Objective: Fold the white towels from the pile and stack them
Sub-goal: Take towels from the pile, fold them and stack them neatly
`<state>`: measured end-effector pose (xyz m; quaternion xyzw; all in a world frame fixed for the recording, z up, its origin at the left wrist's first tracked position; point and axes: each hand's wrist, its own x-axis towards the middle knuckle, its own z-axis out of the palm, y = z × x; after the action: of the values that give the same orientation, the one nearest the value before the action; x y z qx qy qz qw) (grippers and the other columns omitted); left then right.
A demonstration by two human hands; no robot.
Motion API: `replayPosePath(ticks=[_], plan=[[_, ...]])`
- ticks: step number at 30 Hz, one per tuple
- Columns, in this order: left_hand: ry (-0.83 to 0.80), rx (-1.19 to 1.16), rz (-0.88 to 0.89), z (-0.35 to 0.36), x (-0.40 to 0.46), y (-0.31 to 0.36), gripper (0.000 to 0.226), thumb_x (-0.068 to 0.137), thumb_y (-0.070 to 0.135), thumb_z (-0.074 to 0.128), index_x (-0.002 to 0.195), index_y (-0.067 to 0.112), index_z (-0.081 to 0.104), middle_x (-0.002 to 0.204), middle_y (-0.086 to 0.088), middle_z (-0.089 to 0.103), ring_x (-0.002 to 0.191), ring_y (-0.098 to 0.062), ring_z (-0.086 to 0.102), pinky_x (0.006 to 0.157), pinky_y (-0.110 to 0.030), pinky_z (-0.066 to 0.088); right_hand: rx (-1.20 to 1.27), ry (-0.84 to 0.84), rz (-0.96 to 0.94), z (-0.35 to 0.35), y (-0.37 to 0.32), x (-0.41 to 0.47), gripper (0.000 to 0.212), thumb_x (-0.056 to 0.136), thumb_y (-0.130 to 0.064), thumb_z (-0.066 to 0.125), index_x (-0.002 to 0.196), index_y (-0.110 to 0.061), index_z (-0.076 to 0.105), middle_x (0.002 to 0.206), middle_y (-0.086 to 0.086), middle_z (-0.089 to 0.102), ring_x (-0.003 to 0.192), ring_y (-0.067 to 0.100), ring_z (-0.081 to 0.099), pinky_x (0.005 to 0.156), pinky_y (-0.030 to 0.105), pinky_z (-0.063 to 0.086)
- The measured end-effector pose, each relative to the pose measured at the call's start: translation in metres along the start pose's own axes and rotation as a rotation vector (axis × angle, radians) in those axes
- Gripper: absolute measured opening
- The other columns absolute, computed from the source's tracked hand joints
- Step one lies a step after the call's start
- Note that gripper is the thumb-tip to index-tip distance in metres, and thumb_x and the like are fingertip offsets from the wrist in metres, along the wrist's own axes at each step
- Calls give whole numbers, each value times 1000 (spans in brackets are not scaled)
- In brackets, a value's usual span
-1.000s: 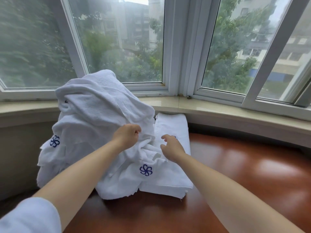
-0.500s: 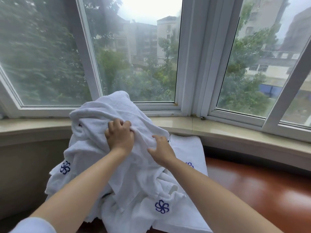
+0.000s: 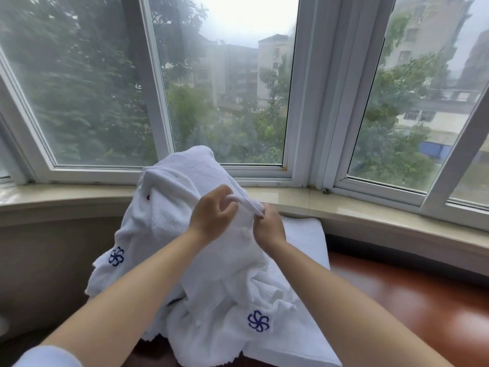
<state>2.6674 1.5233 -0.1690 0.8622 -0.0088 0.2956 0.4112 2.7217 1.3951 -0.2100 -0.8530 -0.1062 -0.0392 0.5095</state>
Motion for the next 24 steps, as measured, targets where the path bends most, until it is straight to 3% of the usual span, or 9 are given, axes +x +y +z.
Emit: replayPosePath(ticks=[1,2,4,7,9,12,15,20,24], plan=[[-25,51,8,-3,-3,-7,7,74,24,55,82,25,55,80,11,52,75,-10,50,71,-31,44,90,70,58,-7,-1,-3,16,90,-14,38,95,-14,53,96,5,60,86,26,54,71,34,43],[-80,145,12,-7,-5,-15,26,75,25,61,101,22,60,100,6,55,93,-15,52,86,-34,44,178,134,110,-15,-1,-6,15,89,-13,37,94,-15,52,91,2,60,85,26,55,72,36,44],[-232,451,-64,-13,-9,-30,56,75,35,68,129,27,53,131,1,43,124,-23,35,108,-36,30,305,245,168,-29,-1,-12,16,88,-10,36,89,-18,49,81,-5,55,81,24,53,70,34,43],[-320,722,-152,-11,-17,-30,34,83,45,63,114,32,63,143,2,34,135,-22,19,116,-44,8,385,322,219,-44,0,-23,17,90,-13,35,90,-20,50,78,-7,52,79,22,50,67,30,38],[-309,747,-136,-3,-23,-19,26,94,43,50,97,22,64,133,-1,49,131,-23,32,115,-51,10,397,315,288,-50,3,-34,17,90,-18,35,93,-20,52,81,-3,55,79,23,52,69,31,39],[-257,447,-164,7,-37,3,27,100,36,42,79,19,42,87,-4,60,94,-30,55,86,-39,37,419,293,345,-59,11,-53,16,91,-20,36,95,-19,51,86,3,58,75,23,52,64,30,39],[-209,129,-218,16,-55,21,28,99,26,49,74,18,39,66,5,43,69,-22,44,59,-32,27,497,106,320,-75,17,-71,21,91,-16,44,111,-19,51,101,8,62,82,23,56,66,28,44],[-173,-185,-350,33,-77,52,22,100,25,50,83,11,51,73,1,48,65,-11,42,59,-25,35,371,-384,114,-90,30,-101,69,75,4,71,127,-26,37,117,-1,53,95,13,55,52,12,46],[-212,-602,-501,42,-90,72,31,102,18,45,71,15,51,60,4,55,58,-11,47,49,-18,43,326,-246,112,-87,46,-115,48,77,-12,75,120,-20,56,106,1,67,98,21,64,78,32,55]])
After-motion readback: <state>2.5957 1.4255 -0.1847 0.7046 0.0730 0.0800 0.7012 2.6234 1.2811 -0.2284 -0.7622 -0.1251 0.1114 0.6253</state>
